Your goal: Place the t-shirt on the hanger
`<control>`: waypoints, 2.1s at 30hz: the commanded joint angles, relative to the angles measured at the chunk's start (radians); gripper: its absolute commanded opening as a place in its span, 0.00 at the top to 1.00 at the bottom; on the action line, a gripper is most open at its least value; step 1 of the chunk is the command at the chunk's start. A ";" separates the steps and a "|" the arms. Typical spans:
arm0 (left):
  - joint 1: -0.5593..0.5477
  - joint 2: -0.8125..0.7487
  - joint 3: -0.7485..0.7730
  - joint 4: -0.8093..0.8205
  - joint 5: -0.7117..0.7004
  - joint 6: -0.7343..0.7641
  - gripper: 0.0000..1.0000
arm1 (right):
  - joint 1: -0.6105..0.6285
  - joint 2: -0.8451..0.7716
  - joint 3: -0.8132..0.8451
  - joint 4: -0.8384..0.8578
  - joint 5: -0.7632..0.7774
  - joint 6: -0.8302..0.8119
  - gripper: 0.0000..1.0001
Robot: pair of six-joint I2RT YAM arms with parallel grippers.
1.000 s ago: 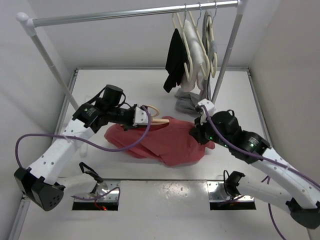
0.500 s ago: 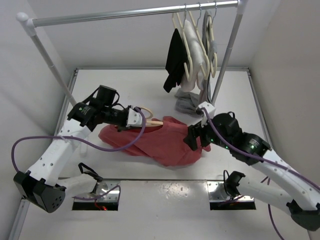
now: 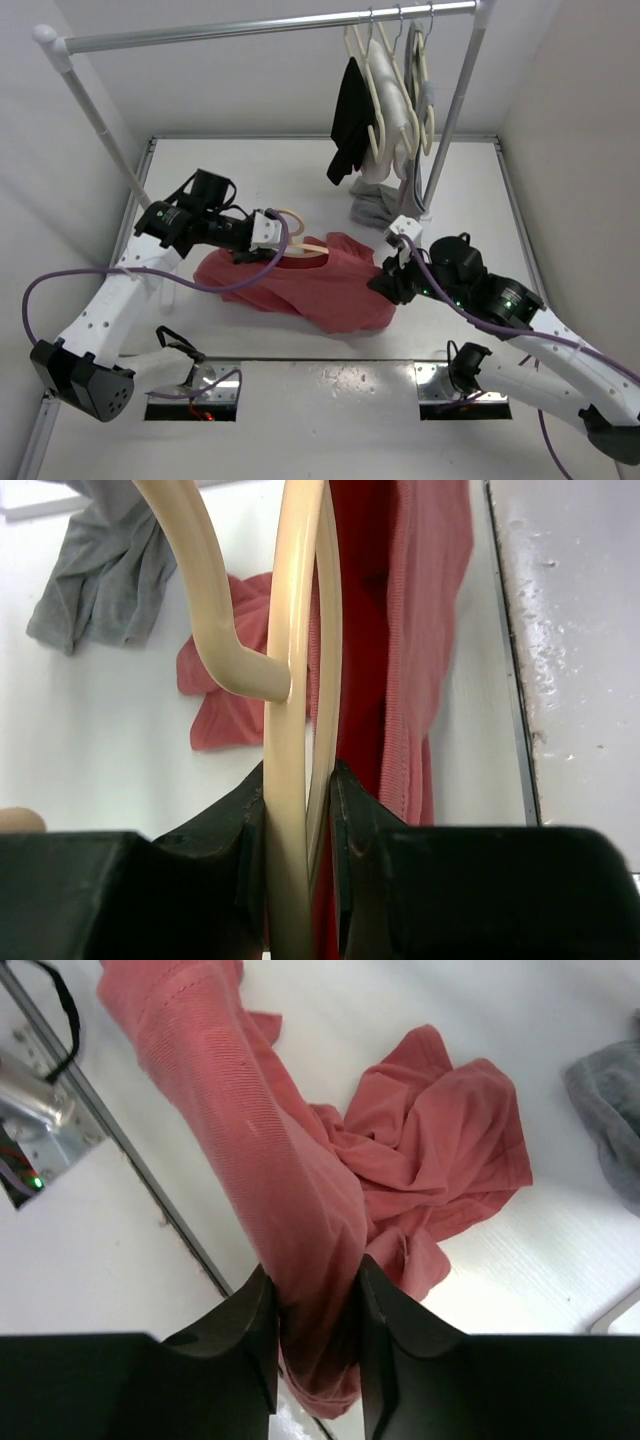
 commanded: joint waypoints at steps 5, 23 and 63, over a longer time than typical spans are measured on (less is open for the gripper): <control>0.032 -0.018 0.062 0.044 0.085 0.058 1.00 | -0.043 -0.099 -0.053 -0.055 0.181 0.224 1.00; 0.015 -0.084 0.008 0.013 0.104 0.141 1.00 | -0.023 0.203 0.352 -0.128 -0.044 0.016 0.00; 0.047 -0.292 -0.107 0.639 -0.430 -0.770 0.00 | 0.149 0.501 0.526 0.137 0.112 0.126 1.00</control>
